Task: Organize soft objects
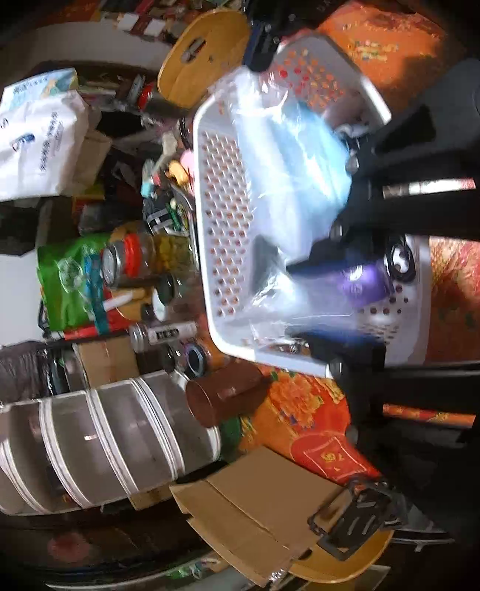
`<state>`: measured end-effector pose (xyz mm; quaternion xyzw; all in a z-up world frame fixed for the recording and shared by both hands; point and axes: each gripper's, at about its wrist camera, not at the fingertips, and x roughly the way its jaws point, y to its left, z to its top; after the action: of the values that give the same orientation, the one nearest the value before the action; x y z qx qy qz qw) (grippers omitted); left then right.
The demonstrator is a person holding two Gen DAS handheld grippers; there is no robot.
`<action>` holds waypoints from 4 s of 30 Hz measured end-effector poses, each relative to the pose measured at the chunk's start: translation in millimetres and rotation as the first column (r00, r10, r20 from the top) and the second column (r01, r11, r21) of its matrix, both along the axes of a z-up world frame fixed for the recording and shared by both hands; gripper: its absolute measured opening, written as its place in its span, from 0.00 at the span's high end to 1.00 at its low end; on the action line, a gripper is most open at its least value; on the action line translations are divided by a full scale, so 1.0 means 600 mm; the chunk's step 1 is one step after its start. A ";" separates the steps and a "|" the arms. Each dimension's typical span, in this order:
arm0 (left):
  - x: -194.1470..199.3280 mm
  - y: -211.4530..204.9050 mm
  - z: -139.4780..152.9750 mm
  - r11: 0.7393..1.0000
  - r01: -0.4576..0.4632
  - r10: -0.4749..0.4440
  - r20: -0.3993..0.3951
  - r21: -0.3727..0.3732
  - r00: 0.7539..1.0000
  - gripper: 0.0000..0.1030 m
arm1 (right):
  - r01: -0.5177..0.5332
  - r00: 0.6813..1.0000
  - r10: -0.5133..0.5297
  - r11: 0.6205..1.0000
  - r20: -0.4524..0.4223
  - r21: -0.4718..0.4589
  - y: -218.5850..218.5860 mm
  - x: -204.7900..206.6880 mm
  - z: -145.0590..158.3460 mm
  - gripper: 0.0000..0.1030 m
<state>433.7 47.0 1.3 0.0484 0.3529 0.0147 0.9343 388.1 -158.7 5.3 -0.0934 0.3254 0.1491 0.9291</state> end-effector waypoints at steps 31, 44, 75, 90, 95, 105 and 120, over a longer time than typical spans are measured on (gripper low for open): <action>-0.251 -0.018 0.055 1.000 -0.009 0.011 0.079 -0.023 0.997 0.00 | -0.015 1.000 0.012 0.991 0.022 0.131 -0.057 -0.181 0.045 0.00; -0.554 -0.012 0.092 0.997 -0.050 0.060 0.173 -0.058 0.983 0.00 | 0.085 0.995 -0.090 0.991 0.040 0.107 -0.086 -0.437 0.040 0.00; -0.567 -0.029 0.085 0.992 -0.048 0.063 0.123 -0.121 0.990 0.00 | 0.124 0.988 -0.136 0.983 0.077 0.135 -0.084 -0.461 0.052 0.00; -0.569 -0.039 0.077 0.992 -0.040 0.053 0.109 -0.117 0.993 0.00 | 0.116 0.989 -0.126 0.986 0.077 0.123 -0.077 -0.466 0.049 0.00; -0.569 -0.040 0.077 0.993 -0.037 0.050 0.108 -0.114 0.993 0.00 | 0.119 0.989 -0.129 0.986 0.076 0.119 -0.079 -0.467 0.048 0.00; -0.568 -0.043 0.073 0.993 -0.031 0.043 0.103 -0.114 0.994 0.00 | 0.119 0.989 -0.127 0.987 0.072 0.110 -0.078 -0.467 0.048 0.00; -0.568 -0.045 0.067 0.994 -0.025 0.036 0.095 -0.111 0.995 0.00 | 0.120 0.990 -0.127 0.988 0.068 0.100 -0.079 -0.466 0.045 0.00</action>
<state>92.9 20.0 41.4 -0.0091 0.3084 0.0120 0.9511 108.3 -206.0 32.3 -0.0338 0.2882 0.1034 0.9514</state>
